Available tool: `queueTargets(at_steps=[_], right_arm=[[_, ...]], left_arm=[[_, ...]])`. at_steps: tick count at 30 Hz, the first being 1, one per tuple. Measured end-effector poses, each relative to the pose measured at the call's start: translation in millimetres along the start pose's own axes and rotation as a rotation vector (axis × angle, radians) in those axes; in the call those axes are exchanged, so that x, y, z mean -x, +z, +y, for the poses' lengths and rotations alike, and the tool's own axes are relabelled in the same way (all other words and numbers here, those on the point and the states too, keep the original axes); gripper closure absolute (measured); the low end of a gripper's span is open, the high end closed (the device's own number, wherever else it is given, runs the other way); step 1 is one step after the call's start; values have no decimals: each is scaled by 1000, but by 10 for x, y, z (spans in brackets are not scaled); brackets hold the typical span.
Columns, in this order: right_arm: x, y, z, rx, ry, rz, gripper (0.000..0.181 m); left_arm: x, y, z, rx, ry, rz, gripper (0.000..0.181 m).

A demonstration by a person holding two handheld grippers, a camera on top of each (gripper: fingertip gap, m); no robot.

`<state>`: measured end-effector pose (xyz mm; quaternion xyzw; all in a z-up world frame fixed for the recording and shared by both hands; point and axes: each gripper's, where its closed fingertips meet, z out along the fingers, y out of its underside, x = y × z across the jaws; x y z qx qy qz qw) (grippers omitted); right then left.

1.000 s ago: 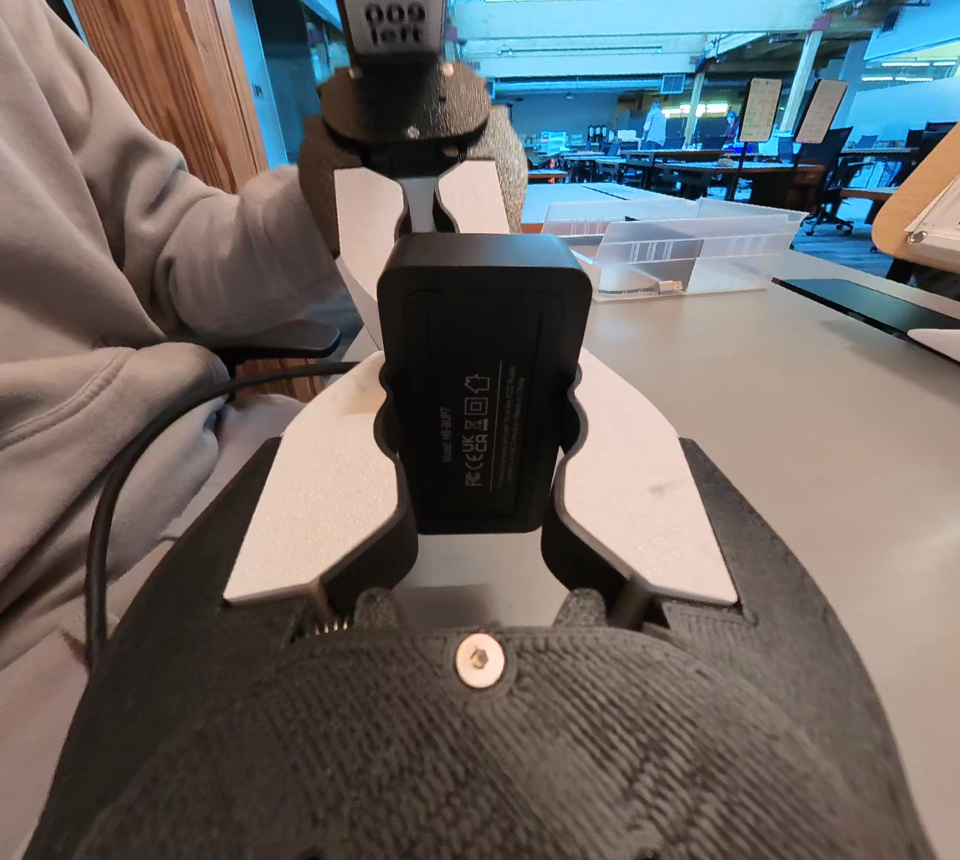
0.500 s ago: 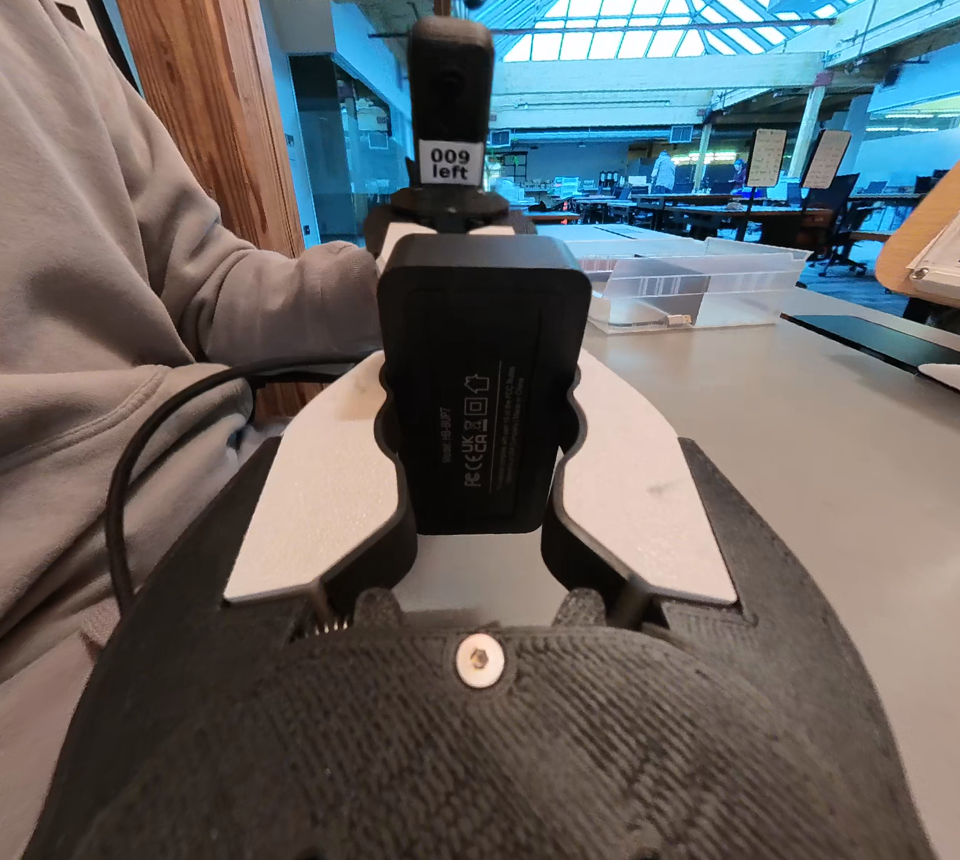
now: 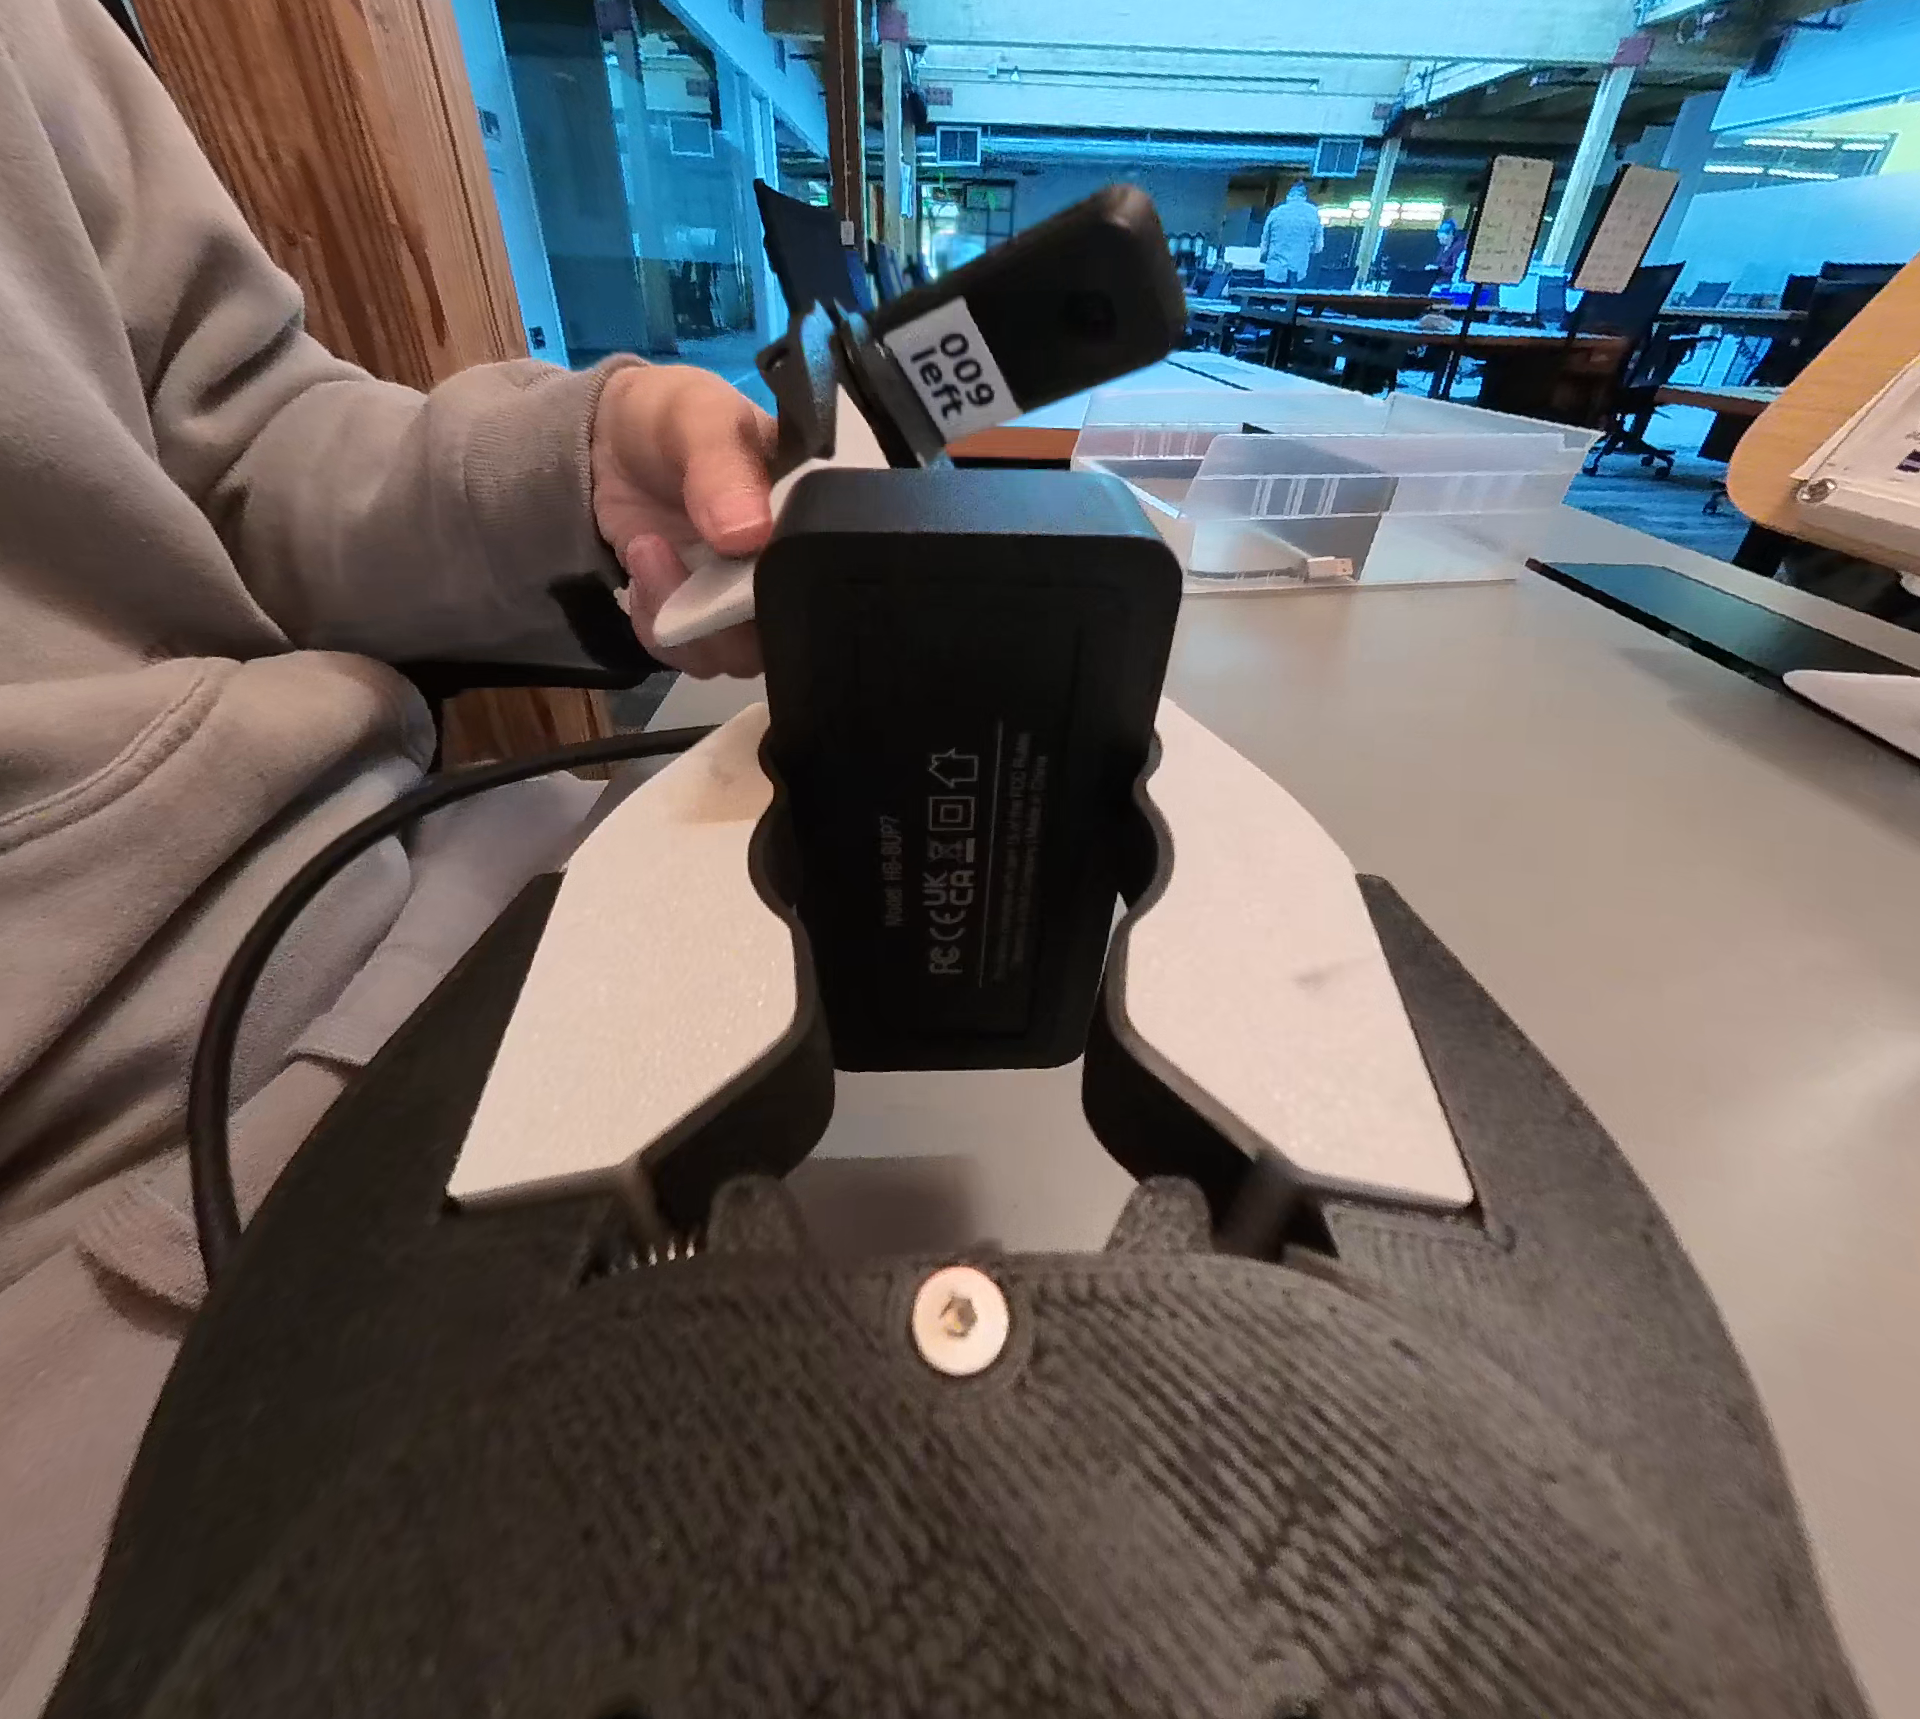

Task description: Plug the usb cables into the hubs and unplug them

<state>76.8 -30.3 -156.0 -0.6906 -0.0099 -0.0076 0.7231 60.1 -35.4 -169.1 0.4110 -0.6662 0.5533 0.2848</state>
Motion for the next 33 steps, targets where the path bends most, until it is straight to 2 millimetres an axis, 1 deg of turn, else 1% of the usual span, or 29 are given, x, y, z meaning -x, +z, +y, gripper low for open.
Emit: queueTargets(at_steps=[4,7,11,13,16,18,22,25,29,31,33], right_arm=[[-20,0,2,2,-6,21,121],[-22,15,18,15,-12,28,121],[-57,15,22,18,0,47,121],[-70,-13,-7,-7,5,54,121],[-101,-51,-44,-39,14,74,121],[-95,-52,-46,-41,14,69,121],[-54,-11,-9,-8,0,45,121],[-31,6,8,7,-12,36,121],[-29,1,0,1,-22,41,121],[-32,-7,-9,-7,-26,47,121],[-37,-8,-9,-7,-23,49,121]], left_arm=[[9,6,-33,-25,-116,70,171],[22,13,-57,-29,-169,76,171],[49,34,-82,-22,-167,61,172],[44,70,-97,-24,-166,64,172],[47,106,-133,-66,-201,97,172],[41,90,-122,-69,-212,132,172],[66,61,-64,-73,-237,144,170],[105,64,-8,-54,-250,141,161],[97,69,-3,-42,-243,129,161],[64,71,-16,-43,-230,133,169],[64,74,-31,-44,-227,128,170]])
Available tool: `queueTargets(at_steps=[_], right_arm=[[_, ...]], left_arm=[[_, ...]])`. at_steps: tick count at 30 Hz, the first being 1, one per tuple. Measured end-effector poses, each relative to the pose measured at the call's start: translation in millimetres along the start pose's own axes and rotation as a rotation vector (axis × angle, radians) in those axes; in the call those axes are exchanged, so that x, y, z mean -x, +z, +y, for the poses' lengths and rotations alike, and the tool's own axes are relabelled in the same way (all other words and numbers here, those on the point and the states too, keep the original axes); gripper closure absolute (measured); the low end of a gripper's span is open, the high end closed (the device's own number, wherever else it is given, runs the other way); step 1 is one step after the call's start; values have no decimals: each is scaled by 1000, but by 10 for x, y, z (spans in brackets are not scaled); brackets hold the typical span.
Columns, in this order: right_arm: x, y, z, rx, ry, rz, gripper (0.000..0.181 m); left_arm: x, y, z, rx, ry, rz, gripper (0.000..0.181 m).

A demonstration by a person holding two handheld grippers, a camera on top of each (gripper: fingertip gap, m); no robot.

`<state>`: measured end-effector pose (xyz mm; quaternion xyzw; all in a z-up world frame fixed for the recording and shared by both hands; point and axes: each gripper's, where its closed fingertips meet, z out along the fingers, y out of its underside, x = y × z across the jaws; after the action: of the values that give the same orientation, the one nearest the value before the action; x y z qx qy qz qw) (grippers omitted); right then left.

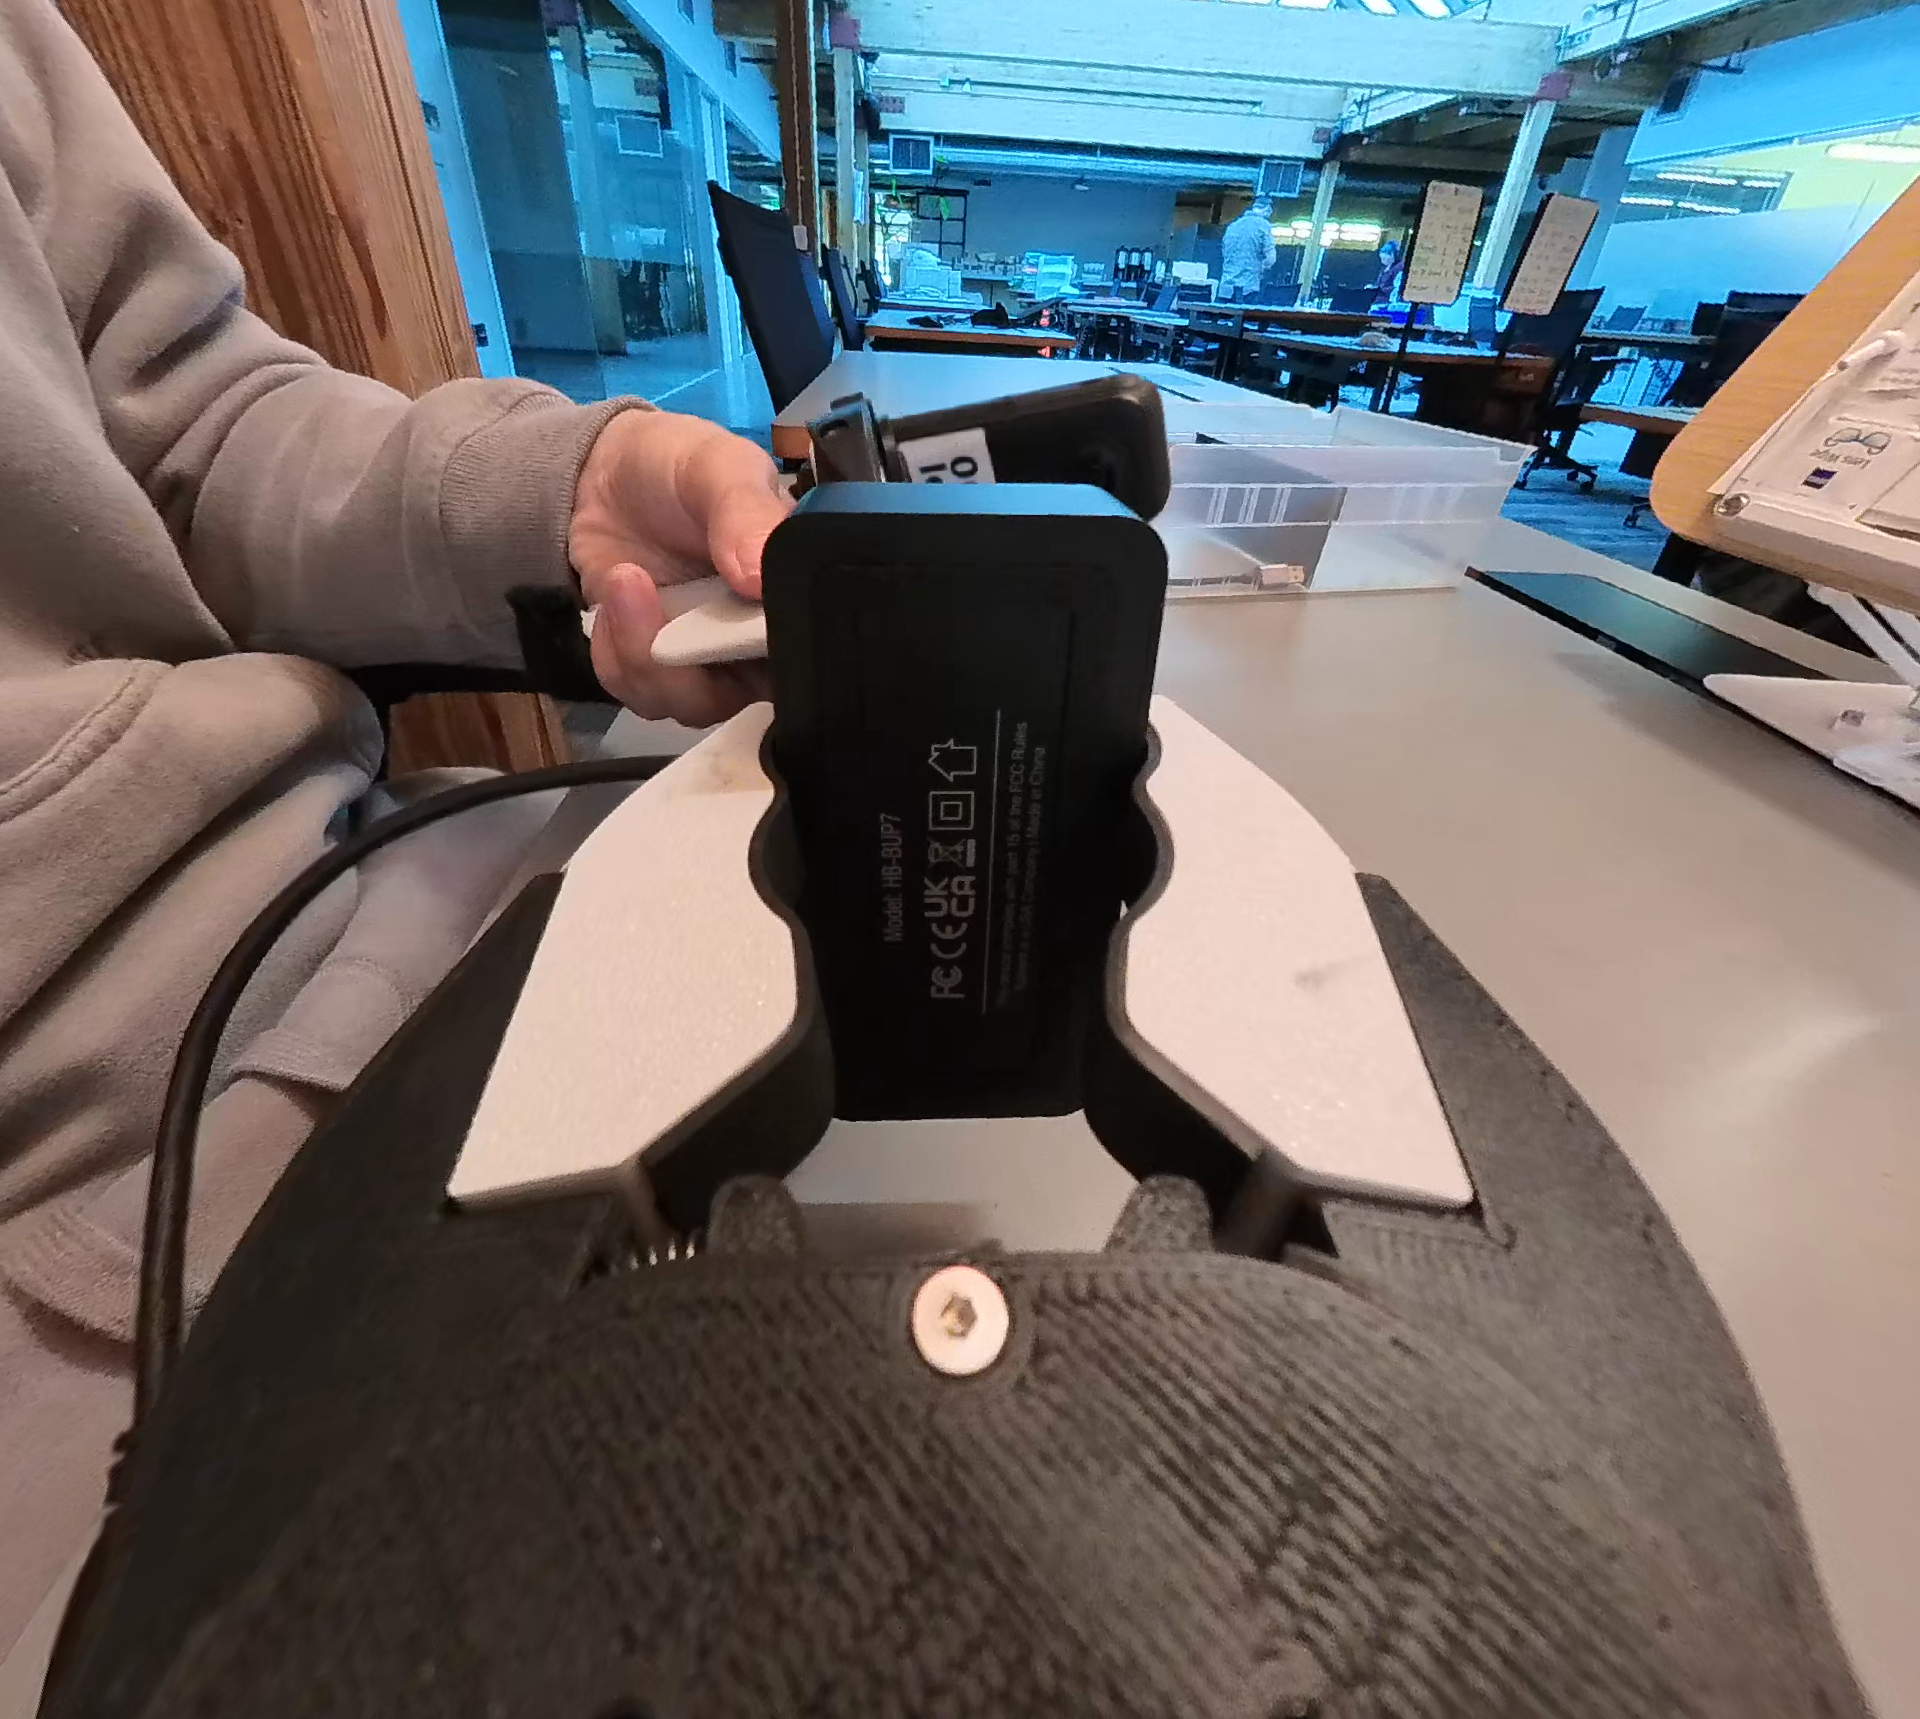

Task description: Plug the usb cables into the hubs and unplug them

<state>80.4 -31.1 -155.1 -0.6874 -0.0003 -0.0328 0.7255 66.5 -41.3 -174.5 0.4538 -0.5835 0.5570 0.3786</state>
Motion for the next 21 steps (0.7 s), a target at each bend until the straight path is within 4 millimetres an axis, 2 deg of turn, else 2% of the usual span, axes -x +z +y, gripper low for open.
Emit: queueTargets(at_steps=[7,16,18,21], right_arm=[[-26,-35,-40,-33,14,9,121],[-116,-171,-164,-148,71,30,121],[-122,-180,-168,-152,71,36,122],[-96,-151,-146,-130,57,26,122]], left_arm=[[-64,49,-50,-73,-109,121,173],[-82,238,-127,-206,-222,312,173],[-81,227,-134,-192,-173,323,173],[-62,182,-131,-174,-3,220,170]])
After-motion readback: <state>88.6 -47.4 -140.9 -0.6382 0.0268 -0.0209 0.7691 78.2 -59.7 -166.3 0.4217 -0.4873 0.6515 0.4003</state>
